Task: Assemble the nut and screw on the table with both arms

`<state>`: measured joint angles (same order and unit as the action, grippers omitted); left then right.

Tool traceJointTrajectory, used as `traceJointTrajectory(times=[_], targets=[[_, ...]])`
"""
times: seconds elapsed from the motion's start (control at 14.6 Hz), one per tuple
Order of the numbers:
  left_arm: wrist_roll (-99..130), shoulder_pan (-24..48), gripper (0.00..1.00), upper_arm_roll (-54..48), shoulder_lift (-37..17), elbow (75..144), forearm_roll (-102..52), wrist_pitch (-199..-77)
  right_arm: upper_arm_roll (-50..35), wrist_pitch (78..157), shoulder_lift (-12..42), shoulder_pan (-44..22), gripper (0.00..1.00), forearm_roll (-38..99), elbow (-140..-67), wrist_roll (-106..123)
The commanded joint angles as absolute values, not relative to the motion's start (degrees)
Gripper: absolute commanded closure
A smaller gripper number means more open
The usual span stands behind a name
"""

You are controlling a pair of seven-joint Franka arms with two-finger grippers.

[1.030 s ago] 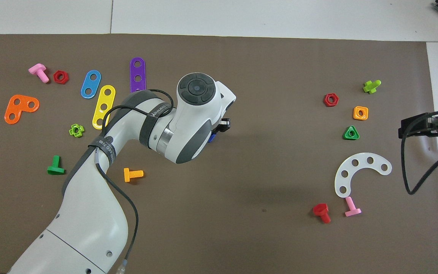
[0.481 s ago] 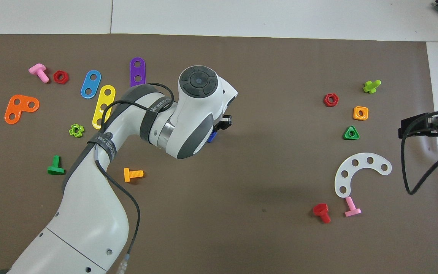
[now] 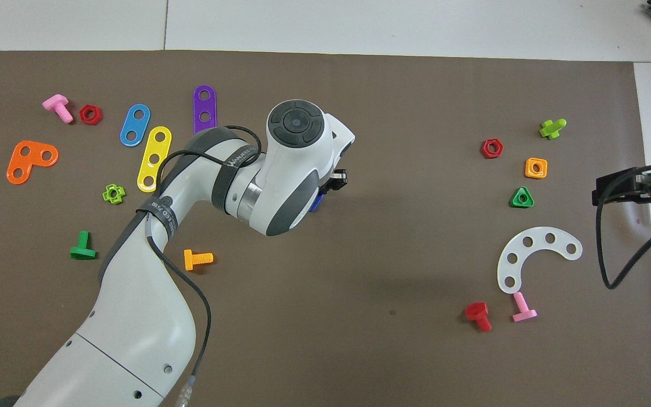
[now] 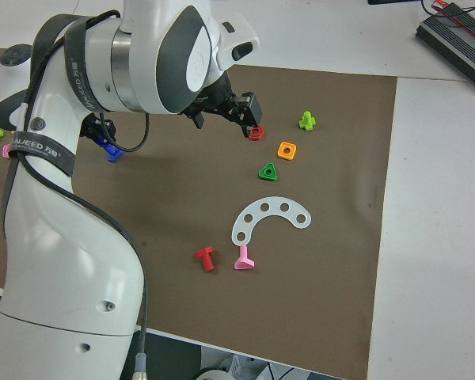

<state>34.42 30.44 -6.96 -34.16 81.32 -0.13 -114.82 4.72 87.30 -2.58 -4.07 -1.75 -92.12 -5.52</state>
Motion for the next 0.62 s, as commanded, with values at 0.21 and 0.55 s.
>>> traceJointTrajectory(times=[0.21,0.55], targets=[[35.07,31.29,0.81,-6.06,-34.10,82.00,-0.35,-113.91,4.31,86.66,-3.52,-3.52,0.00,-1.32,-92.72,-4.22],[34.89,31.03,0.81,-6.06,-33.93,81.30,-0.09,-110.22,4.31,86.66,-3.52,-3.52,0.00,-1.32,-92.72,-4.22]])
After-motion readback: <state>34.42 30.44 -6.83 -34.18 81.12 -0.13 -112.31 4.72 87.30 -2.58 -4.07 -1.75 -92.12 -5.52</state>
